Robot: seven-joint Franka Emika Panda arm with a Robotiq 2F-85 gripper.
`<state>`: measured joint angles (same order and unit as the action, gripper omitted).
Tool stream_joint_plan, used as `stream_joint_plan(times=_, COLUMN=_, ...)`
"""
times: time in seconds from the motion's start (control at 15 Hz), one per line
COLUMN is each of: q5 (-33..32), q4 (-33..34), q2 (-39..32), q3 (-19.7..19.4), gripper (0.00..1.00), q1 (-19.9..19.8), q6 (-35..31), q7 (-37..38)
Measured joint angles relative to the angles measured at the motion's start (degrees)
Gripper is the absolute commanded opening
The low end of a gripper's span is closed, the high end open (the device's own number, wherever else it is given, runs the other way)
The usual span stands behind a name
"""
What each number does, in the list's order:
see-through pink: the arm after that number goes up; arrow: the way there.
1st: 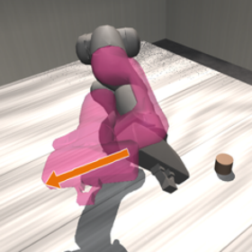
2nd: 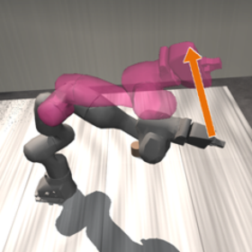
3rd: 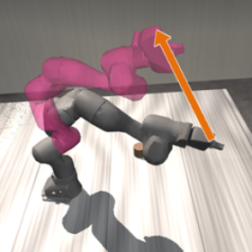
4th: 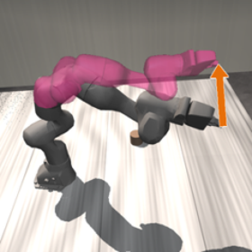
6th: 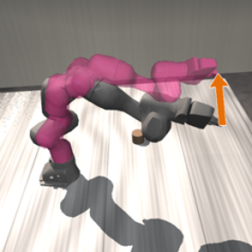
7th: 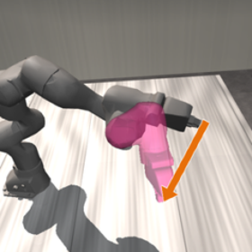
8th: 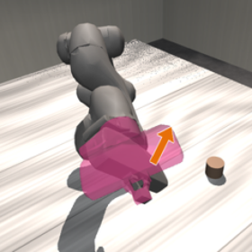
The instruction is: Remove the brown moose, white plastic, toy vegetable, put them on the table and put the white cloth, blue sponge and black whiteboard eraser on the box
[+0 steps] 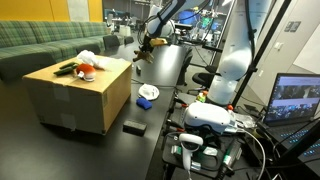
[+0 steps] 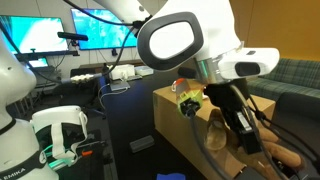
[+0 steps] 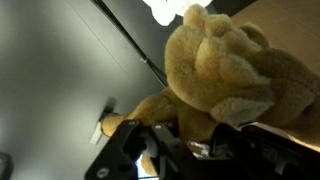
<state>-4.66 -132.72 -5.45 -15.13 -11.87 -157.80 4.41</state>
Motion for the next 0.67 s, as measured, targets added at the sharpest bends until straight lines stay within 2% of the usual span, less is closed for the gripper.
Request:
stream_joint_plan(times=0.27, q5=-2.54, q4=-4.05, q2=-1.81, q3=-2.91, gripper=0.03, q1=-2.58, q6=-0.98, q7=0.64)
stream_joint_plan(times=0.67, q5=-1.76, q4=-4.4, q2=-13.19, q3=-4.9, gripper=0.03, q1=-4.95, q6=-5.8, q7=1.64)
